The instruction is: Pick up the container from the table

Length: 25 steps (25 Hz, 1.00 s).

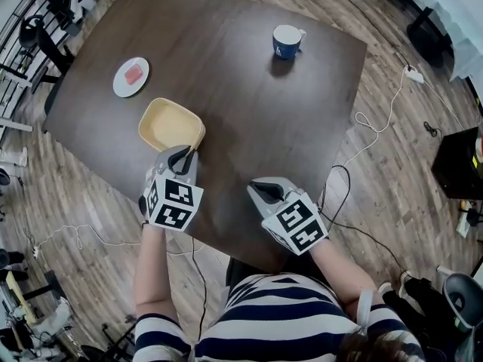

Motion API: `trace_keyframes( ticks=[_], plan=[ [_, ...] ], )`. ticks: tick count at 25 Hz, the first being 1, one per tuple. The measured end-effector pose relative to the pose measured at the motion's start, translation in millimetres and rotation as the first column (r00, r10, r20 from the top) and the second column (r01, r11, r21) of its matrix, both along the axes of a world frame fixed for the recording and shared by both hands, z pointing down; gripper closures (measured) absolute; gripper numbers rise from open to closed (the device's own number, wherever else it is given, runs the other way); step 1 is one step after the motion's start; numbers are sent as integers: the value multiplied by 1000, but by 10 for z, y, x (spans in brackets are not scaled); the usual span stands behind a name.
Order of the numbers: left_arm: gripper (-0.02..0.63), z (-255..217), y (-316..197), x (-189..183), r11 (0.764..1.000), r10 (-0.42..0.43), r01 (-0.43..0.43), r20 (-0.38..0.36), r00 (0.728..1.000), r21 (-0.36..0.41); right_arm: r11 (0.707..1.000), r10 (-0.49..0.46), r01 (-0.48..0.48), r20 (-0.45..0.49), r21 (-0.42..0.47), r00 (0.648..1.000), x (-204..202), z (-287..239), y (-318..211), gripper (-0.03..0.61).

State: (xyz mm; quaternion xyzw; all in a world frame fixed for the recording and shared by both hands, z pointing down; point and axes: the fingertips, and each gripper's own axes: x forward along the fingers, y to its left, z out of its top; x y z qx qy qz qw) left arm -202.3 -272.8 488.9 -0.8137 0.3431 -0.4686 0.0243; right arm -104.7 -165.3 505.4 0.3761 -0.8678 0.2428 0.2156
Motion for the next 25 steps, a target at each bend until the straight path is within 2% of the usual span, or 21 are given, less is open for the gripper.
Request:
trace_keyframes(
  ticks=[12, 18, 25],
  plan=[
    [614, -314, 708, 142, 999, -43, 43, -3, 999, 15, 995, -86, 86, -14, 45, 996, 177, -225, 391, 583],
    [614, -393, 1077, 313, 999, -43, 43, -23, 999, -5, 992, -108, 109, -22, 60, 994, 302, -324, 605, 583],
    [614, -469, 1513, 488, 1000, -19, 19, 5, 1000, 4, 988, -125, 126, -25, 84, 992, 456, -428, 818, 583]
  ],
)
